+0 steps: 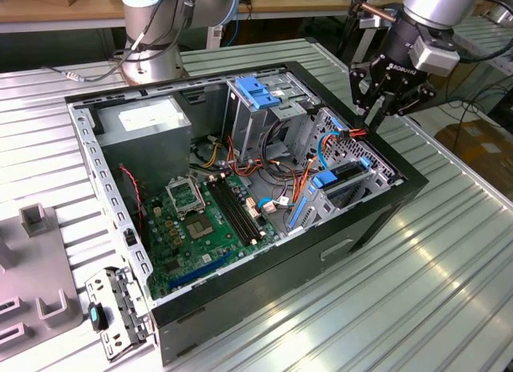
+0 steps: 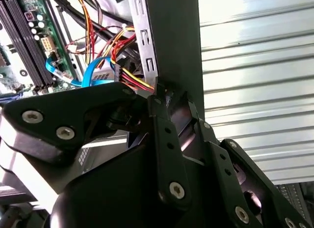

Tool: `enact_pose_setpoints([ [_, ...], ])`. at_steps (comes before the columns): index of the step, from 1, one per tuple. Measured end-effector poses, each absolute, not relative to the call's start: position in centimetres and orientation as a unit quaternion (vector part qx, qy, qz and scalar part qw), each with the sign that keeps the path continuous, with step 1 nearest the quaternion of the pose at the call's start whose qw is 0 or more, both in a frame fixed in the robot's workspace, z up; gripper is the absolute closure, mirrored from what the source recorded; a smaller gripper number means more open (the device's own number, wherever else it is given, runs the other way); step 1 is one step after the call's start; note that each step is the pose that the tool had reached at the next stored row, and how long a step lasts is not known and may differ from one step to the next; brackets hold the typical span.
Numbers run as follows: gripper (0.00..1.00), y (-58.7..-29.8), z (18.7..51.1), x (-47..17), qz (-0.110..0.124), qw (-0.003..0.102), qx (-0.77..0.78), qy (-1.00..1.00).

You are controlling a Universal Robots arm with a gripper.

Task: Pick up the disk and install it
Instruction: 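Insert the first disk wire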

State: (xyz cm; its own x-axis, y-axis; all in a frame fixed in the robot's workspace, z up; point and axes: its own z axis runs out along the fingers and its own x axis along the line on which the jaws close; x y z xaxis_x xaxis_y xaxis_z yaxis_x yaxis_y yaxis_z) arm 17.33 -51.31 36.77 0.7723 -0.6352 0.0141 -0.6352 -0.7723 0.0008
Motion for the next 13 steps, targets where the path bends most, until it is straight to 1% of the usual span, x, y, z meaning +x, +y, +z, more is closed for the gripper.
enact_pose_setpoints([
  [11, 0.67, -51.83, 36.44, 17.26, 0.008, 0.002, 0.953, -0.303],
  [12, 0.69, -51.83, 36.44, 17.26, 0.008, 0.002, 0.953, -0.303],
  [13, 0.75, -51.84, 36.46, 17.25, 0.008, 0.002, 0.953, -0.303],
])
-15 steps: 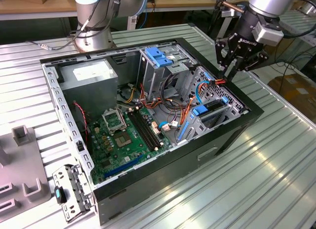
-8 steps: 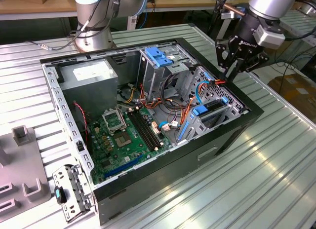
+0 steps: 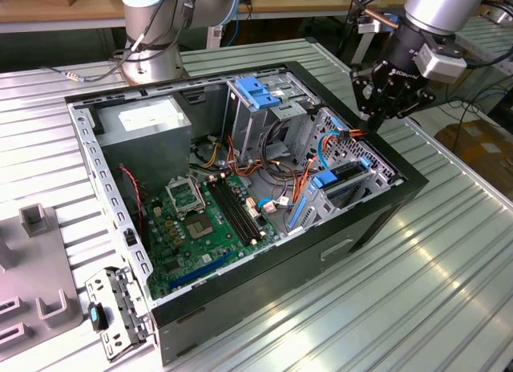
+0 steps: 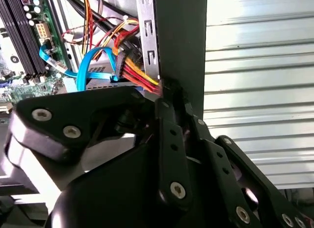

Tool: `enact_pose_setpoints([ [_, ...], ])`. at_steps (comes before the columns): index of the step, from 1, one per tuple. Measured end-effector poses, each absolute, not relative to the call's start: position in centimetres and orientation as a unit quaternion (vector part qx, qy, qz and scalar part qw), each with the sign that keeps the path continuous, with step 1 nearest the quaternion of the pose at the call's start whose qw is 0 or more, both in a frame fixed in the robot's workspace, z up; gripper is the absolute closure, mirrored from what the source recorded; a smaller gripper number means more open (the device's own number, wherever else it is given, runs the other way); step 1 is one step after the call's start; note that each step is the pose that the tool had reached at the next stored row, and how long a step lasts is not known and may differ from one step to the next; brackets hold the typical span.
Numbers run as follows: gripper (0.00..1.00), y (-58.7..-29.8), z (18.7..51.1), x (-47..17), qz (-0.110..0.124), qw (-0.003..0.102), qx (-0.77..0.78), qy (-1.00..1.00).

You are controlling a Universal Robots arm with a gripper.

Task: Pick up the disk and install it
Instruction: 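Insert the first disk wire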

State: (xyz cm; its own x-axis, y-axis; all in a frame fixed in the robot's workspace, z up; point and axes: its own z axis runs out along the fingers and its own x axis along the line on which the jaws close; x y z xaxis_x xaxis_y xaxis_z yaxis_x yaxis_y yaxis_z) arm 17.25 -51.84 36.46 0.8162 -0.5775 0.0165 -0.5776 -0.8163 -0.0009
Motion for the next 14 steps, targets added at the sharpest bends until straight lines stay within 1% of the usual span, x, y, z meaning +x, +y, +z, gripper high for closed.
enact_pose_setpoints([
  [1, 0.75, -51.8, 36.6, 17.3, 0.008, 0.002, 0.953, -0.303],
  [2, 0.82, -51.8, 36.8, 17.3, 0.008, 0.002, 0.953, -0.303],
  [3, 0.83, -51.8, 36.8, 17.3, 0.008, 0.002, 0.953, -0.303],
  [14, 0.83, -51.9, 36.8, 16.2, 0.008, 0.002, 0.952, -0.307],
])
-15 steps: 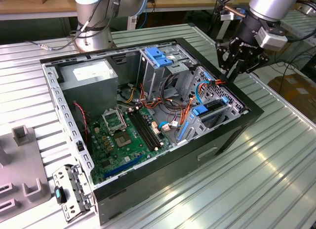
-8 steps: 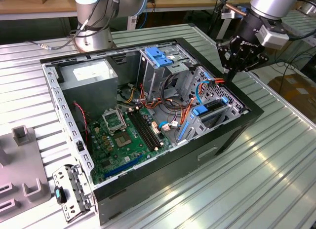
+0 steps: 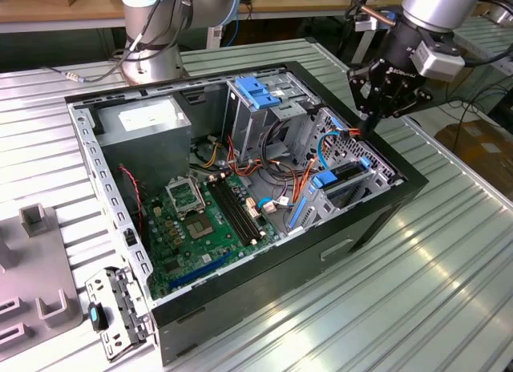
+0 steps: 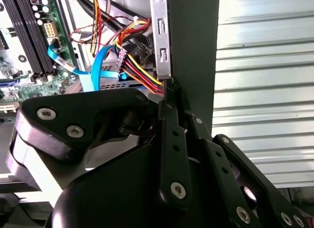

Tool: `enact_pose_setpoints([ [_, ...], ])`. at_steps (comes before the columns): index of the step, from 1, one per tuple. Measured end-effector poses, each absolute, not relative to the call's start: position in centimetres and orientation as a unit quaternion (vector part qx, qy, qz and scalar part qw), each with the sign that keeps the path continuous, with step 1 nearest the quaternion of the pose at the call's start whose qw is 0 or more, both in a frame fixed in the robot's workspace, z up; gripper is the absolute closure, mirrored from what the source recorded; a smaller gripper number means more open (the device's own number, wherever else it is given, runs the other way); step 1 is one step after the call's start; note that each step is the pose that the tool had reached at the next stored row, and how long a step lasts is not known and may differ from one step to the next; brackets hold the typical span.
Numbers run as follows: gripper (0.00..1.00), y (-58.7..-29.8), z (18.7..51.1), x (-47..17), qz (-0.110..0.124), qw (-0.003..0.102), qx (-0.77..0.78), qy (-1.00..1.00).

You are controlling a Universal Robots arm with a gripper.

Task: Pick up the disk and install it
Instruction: 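Insert the first disk wire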

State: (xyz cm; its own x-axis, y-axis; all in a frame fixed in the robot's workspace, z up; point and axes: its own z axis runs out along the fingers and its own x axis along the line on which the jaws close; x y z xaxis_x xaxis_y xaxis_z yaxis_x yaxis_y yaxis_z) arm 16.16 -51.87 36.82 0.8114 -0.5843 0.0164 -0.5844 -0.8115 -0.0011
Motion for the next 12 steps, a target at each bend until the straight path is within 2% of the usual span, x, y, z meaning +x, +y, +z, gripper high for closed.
enact_pose_setpoints([
  [12, 0.83, -51.86, 36.82, 16.15, 0.008, 0.003, 0.915, -0.404],
])
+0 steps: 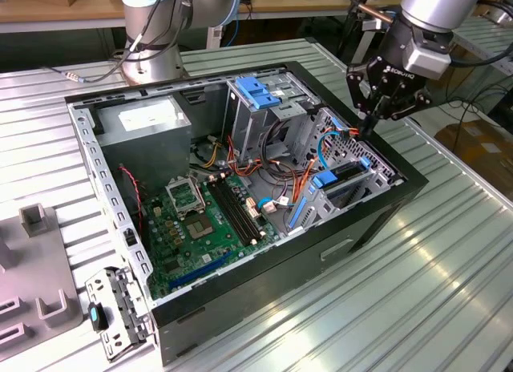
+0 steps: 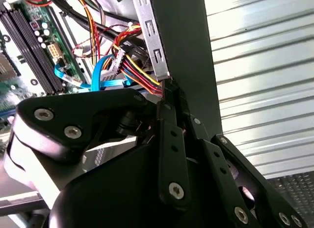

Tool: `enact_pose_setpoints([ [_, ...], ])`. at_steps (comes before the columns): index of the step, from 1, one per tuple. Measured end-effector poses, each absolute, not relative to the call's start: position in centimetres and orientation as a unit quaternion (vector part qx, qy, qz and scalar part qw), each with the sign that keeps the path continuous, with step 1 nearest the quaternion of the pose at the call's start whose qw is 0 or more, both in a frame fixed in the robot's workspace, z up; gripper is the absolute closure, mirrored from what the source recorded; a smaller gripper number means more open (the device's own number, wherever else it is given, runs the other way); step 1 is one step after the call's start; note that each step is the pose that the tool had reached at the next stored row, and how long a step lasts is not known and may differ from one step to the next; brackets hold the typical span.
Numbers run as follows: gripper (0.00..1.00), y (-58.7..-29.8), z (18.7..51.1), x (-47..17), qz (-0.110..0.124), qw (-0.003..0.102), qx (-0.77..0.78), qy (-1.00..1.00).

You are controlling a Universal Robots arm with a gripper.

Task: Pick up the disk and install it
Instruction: 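Insert the first disk wire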

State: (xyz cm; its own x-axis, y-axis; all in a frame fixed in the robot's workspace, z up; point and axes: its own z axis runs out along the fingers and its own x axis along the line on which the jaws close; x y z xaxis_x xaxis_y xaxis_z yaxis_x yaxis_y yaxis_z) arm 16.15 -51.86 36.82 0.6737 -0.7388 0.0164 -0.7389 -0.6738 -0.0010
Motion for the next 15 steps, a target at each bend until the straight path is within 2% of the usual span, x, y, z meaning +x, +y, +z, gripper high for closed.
enact_pose_setpoints([
  [15, 0.83, -51.93, 36.79, 15.40, 0.007, 0.004, 0.879, -0.478],
])
